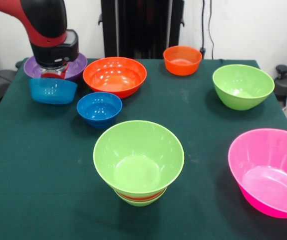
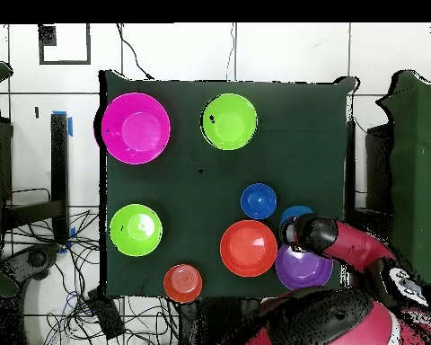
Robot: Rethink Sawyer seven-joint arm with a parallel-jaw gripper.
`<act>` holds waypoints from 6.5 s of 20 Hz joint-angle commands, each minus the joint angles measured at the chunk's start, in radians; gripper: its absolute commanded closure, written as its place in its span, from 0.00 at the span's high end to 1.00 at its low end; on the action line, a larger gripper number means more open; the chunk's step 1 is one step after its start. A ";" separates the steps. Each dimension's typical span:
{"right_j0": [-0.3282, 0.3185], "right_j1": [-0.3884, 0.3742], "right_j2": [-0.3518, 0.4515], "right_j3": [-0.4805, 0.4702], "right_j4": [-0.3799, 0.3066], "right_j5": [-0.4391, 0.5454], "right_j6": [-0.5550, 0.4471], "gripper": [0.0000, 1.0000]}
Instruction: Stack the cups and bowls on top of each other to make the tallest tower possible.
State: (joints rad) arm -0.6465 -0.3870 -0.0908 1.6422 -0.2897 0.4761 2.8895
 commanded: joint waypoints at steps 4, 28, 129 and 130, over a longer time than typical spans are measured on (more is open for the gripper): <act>0.045 0.070 0.065 -0.065 -0.012 0.037 -0.063 1.00; -0.066 -0.096 0.146 0.014 0.027 0.197 -0.195 0.00; 0.047 -0.049 0.057 -0.360 0.632 0.380 0.571 0.00; 0.053 -0.044 0.051 -0.365 0.638 0.380 0.572 0.00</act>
State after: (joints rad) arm -0.6654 -0.5106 0.0016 1.3654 0.2799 0.9197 3.1488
